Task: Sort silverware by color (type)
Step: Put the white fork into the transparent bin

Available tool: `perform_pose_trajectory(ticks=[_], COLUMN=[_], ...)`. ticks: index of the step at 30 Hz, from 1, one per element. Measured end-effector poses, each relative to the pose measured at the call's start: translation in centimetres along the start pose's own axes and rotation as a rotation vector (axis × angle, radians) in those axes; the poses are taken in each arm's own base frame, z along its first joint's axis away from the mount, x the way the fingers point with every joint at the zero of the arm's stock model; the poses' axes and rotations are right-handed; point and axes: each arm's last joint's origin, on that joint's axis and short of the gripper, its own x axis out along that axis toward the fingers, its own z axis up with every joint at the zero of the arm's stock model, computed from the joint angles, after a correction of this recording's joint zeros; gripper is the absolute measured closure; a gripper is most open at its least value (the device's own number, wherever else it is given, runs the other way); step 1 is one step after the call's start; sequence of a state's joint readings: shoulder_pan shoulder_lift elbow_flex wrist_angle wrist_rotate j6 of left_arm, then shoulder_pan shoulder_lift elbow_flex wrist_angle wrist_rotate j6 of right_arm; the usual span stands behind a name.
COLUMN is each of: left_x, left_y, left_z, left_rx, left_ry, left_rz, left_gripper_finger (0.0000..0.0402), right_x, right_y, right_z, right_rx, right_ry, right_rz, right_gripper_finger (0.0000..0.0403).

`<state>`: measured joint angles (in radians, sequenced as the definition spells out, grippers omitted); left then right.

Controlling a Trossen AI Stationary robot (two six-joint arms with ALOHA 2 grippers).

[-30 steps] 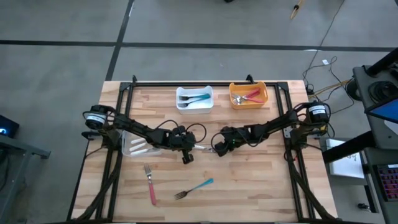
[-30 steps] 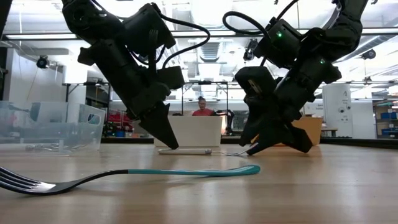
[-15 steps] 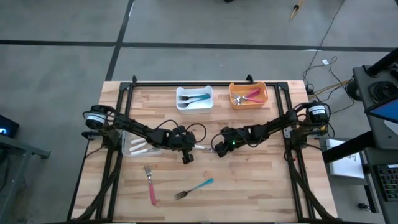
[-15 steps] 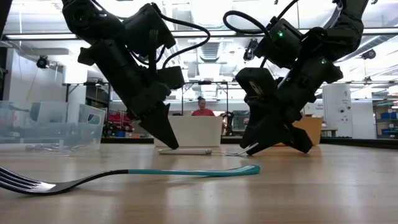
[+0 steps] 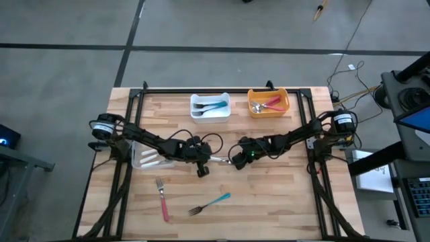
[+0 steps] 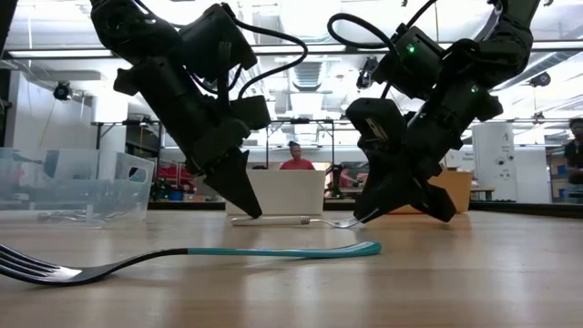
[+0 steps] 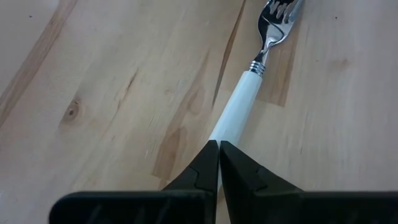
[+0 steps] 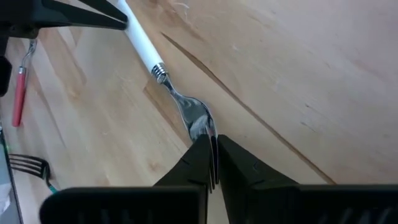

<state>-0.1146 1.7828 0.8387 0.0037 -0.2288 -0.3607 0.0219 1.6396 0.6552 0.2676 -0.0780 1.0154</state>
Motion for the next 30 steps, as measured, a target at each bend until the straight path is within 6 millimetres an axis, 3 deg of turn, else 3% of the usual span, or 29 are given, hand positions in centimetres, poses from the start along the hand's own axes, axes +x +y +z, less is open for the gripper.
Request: perform_pose_trajectory(ticks=[12, 30], left_x=[-0.3, -1.4], left_y=[0.0, -1.0], left_z=[0.3, 3.0], left_rx=[0.033, 0.419], left_ry=[-0.019, -0.140], left_rz=[-0.014, -0.072], left_gripper_finger=[0.0393, 0.0282], right_x=[-0.3, -0.8], right_y=[0.3, 0.8], right_z=[0.3, 0.5], right_rx=[-0.139, 0.008], right_ry=[-0.044, 0.002], right_rz=[-0.009, 0.056], right_gripper_finger=[0.0393, 0.0395])
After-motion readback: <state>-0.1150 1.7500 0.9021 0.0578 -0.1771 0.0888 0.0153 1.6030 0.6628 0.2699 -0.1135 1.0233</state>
